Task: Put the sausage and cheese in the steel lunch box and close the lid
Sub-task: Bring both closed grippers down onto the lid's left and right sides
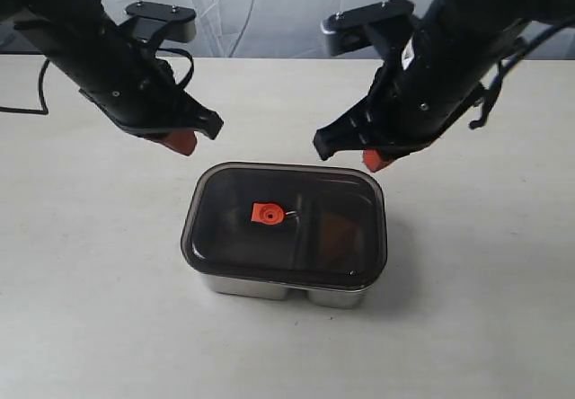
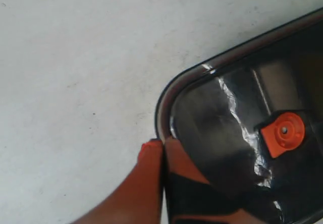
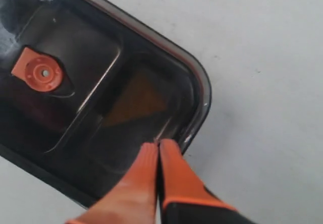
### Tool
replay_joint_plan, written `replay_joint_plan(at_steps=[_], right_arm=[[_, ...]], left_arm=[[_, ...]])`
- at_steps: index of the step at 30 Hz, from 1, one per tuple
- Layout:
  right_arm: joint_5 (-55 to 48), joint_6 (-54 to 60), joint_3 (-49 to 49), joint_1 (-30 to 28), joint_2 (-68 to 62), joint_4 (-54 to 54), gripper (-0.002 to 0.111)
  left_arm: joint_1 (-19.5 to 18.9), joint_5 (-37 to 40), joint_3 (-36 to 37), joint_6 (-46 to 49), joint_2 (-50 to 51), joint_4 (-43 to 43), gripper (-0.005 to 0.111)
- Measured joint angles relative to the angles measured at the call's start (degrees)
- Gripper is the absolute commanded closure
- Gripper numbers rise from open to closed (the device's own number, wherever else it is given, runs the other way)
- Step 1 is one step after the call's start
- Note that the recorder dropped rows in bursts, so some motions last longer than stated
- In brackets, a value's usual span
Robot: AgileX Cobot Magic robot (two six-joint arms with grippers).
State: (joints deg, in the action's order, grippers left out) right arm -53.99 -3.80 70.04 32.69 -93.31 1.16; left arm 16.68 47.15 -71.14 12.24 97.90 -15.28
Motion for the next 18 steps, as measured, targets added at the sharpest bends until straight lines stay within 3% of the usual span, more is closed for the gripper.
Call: replay_joint_plan(at_steps=[5,11,18], right_arm=[[-1.53,1.02,1.06,-0.2,-5.94,2.72,0.109],[-0.89,1.27,1.15,-0.34,-8.1,3.4,0.109],[1.92,1.27,1.28,-0.34,-8.1,3.4,0.109]], left_arm=[[2.2,-1.3,0.98,1.35,0.0,-0.86,0.107],[2.29,-0.9,1.11,1.49,0.0,-0.86,0.107],[2.29,4.59,1.38,1.49,0.0,-1.58,0.107]])
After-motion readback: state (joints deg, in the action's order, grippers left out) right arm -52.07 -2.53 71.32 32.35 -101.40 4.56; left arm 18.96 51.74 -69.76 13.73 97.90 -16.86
